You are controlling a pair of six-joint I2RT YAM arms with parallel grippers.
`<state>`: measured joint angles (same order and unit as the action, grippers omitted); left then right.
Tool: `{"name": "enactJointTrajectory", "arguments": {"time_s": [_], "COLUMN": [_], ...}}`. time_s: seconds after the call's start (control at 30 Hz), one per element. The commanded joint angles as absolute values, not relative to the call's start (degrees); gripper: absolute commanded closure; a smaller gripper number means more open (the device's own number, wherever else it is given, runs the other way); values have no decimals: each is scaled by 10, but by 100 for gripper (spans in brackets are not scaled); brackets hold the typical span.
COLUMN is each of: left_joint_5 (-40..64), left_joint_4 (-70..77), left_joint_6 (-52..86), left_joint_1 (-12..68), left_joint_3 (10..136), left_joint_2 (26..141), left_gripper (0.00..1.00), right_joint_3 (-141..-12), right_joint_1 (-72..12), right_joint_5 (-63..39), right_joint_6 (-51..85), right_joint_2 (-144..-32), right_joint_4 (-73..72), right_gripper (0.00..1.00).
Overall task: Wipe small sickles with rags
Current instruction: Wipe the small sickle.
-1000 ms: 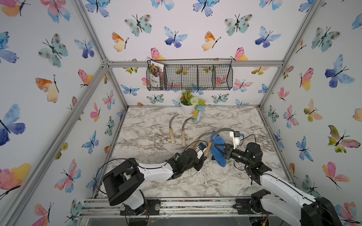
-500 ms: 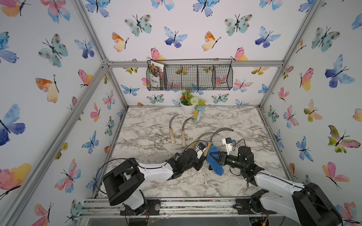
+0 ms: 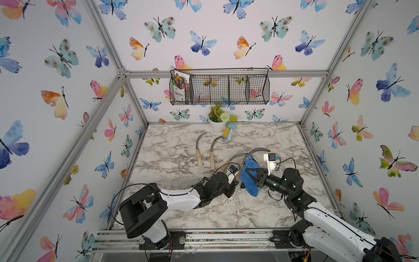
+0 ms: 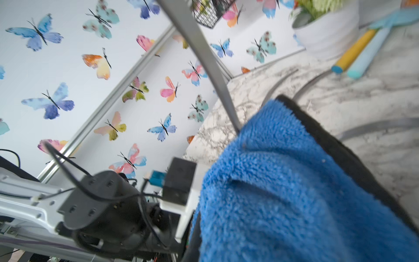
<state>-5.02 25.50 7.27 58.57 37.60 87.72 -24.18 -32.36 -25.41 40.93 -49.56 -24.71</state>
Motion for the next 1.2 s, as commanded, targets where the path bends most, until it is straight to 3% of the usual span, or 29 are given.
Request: {"name": "enactJointTrajectory", "arguments": {"time_s": [0.0,0.43,0.8,1.17], "left_joint_5": [-51,-59,-4,16], "left_joint_4": [263,286,303,308], "left_joint_6": [69,85,78,71], "left_joint_1": [584,577,574,575], "left_joint_3": [386,360,346,337], "left_joint_2": [880,852,836,825], "left_gripper": [100,100,100,100], "right_joint_3": [-264,-148,-175,-228], "right_joint_1": [-325,-330,-325,-196], "right_joint_5": [-239,-333,-291,-382], "right_joint_6": [388,457,425,428], "right_joint_2": [-512,-679,-616,-589], "right_joint_4": [-220,-443,-374,-356], "right_gripper": [98,98,98,98]}}
